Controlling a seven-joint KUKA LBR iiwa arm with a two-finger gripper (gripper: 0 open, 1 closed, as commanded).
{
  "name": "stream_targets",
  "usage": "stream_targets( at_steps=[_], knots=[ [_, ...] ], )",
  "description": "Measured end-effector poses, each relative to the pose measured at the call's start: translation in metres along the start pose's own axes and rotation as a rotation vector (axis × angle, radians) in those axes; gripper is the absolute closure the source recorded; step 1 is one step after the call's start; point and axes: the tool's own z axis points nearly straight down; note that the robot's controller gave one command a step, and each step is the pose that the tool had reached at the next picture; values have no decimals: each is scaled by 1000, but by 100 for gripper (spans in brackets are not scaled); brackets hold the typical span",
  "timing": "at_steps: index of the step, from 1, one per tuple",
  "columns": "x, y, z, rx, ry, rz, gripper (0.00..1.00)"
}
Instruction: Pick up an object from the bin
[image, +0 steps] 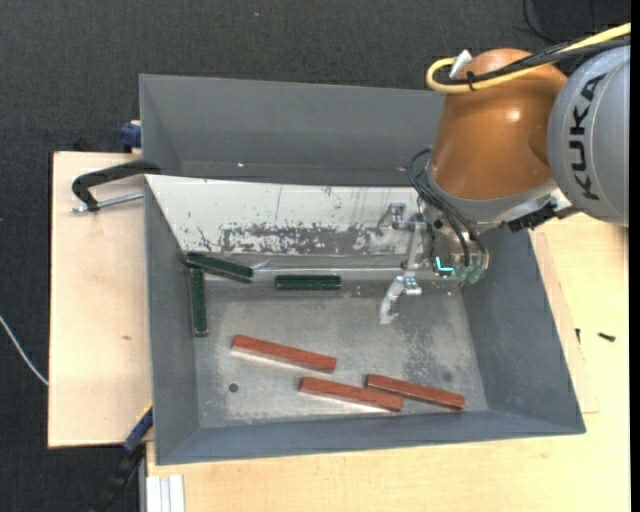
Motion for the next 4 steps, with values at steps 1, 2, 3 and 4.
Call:
stream_targets(
  at_steps=[1, 2, 3, 4],
  knots=[
    [-1, 0, -4, 0, -8, 1, 0],
    [12, 5, 40, 0, -13, -70, 0],
    [36, 11, 91, 0, -11, -26, 0],
    [35, 66, 158, 6, -4, -152, 100]
  ],
)
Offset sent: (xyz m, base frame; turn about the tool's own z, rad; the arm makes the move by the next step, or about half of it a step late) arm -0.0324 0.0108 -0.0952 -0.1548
